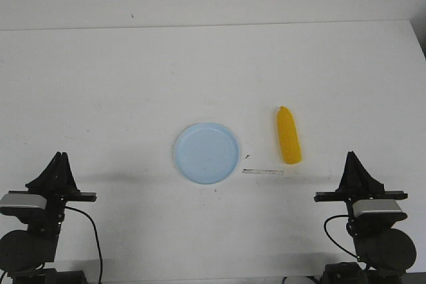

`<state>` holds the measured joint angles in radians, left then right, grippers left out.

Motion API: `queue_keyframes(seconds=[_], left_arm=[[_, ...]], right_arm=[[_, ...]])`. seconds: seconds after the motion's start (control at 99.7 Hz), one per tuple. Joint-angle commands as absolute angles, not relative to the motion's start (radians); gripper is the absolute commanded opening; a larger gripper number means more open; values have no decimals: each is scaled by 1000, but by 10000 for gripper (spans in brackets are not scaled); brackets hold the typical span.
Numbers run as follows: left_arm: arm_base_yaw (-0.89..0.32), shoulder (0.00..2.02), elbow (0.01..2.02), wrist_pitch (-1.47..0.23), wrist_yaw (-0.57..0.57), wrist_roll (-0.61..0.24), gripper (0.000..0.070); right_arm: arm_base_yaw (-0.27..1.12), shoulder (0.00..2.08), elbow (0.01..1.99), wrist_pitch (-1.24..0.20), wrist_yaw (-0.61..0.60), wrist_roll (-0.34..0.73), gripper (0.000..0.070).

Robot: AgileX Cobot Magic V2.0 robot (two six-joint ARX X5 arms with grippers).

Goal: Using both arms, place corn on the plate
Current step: 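Reach the right gripper forward to the yellow corn cob, then close the right gripper around the middle of the yellow corn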

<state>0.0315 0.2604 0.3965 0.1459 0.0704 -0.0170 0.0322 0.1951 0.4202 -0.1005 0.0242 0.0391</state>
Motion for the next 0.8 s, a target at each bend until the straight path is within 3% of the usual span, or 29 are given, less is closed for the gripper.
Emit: queue_keyframes(seconds=[0.0,0.221,0.361,0.632,0.792], left_arm=[[33,260,406,157,71,-8,55],[32,260,406,157,71,-8,55],[32,260,406,157,71,-8,55],[33,260,406,157,71,-8,55],[32,260,406,157,71,-8,55]], right_arm=[[33,260,495,-104,27,21,13],[33,525,750,-264,72,18,12],[34,695,869,-289,72,20,12],[56,1005,986,-321,-36,42,12],[68,1151,1020,-402,-81,130,12]])
